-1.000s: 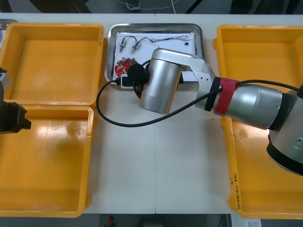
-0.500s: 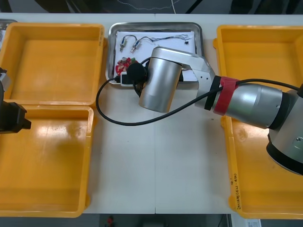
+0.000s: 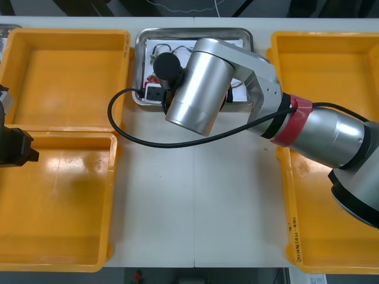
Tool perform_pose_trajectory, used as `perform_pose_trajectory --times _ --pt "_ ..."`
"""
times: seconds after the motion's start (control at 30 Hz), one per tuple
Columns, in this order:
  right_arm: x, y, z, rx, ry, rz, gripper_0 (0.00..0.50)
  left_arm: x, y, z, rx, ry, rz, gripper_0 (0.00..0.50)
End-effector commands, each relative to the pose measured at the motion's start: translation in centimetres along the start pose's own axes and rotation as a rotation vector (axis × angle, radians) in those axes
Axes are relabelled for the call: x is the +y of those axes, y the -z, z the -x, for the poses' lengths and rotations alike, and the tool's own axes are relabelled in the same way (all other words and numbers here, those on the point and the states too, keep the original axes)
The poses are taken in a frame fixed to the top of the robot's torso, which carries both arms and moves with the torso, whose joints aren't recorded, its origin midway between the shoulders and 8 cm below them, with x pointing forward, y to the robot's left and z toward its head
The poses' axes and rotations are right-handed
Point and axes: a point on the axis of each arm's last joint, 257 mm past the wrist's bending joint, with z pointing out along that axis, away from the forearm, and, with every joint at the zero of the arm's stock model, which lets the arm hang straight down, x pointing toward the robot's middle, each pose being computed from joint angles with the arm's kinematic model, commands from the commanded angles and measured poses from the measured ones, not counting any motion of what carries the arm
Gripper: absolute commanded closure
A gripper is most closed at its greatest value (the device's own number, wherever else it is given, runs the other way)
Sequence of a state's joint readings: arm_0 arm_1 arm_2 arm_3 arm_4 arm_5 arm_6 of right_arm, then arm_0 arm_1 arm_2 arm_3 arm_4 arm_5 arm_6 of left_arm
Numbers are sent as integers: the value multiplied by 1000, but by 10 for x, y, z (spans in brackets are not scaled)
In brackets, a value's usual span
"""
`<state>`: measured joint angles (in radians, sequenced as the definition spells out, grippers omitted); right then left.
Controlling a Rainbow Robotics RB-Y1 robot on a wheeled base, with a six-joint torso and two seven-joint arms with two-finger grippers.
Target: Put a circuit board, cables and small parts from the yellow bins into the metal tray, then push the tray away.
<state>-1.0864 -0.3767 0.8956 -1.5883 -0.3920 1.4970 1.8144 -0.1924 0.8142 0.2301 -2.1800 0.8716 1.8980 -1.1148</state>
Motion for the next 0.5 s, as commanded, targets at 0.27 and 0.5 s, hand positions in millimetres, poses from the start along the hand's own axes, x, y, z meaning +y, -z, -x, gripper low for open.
perform_pose_trajectory --times 0.27,0.5 --pt "21 66 -72 87 -178 128 0 13 13 6 -35 -97 36 0" --pt "-4 88 -111 62 -271 52 0 13 13 6 -35 -97 36 0"
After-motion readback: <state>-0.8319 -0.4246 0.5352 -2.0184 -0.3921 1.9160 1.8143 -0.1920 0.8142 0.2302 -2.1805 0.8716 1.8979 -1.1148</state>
